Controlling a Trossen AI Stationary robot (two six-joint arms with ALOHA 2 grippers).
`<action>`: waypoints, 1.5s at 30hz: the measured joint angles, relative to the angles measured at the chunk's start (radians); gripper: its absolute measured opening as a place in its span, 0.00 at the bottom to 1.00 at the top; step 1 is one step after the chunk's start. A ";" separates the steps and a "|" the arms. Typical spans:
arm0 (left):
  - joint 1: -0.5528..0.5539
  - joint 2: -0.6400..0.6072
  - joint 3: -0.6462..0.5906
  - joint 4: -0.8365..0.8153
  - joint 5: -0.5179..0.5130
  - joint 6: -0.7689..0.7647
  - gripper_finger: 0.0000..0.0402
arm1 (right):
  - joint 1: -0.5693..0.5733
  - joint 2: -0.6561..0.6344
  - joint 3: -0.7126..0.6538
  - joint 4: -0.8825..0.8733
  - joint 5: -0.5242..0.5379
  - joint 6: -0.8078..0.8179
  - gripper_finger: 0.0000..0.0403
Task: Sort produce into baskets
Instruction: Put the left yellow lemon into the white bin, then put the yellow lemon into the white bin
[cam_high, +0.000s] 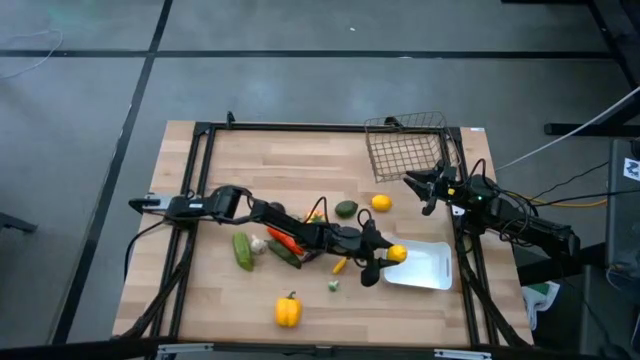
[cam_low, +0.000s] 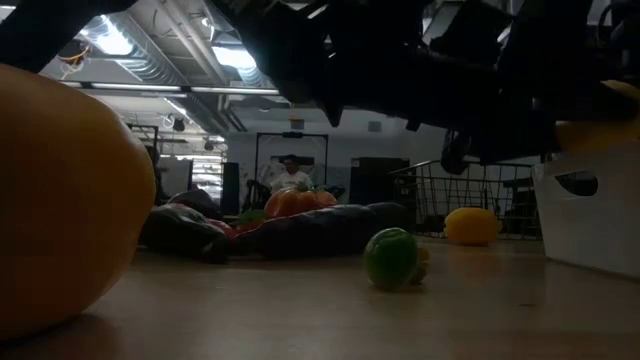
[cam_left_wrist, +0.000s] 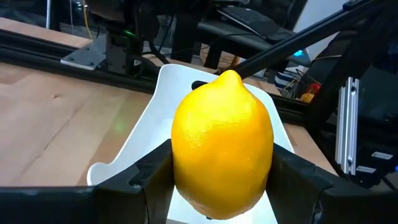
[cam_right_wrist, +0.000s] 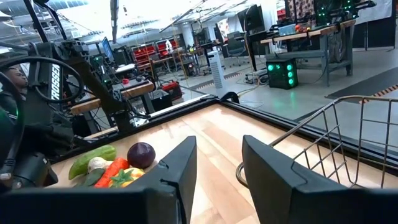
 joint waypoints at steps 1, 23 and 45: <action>0.000 0.000 0.000 0.000 0.000 -0.001 0.53 | 0.000 0.000 0.000 0.000 0.000 0.000 0.32; 0.010 -0.048 0.000 -0.003 0.005 0.006 0.75 | 0.000 0.000 0.046 -0.003 -0.064 -0.010 0.32; 0.126 -0.497 0.000 -0.804 0.005 0.319 0.75 | 0.000 0.084 0.178 -0.064 -0.231 0.005 0.48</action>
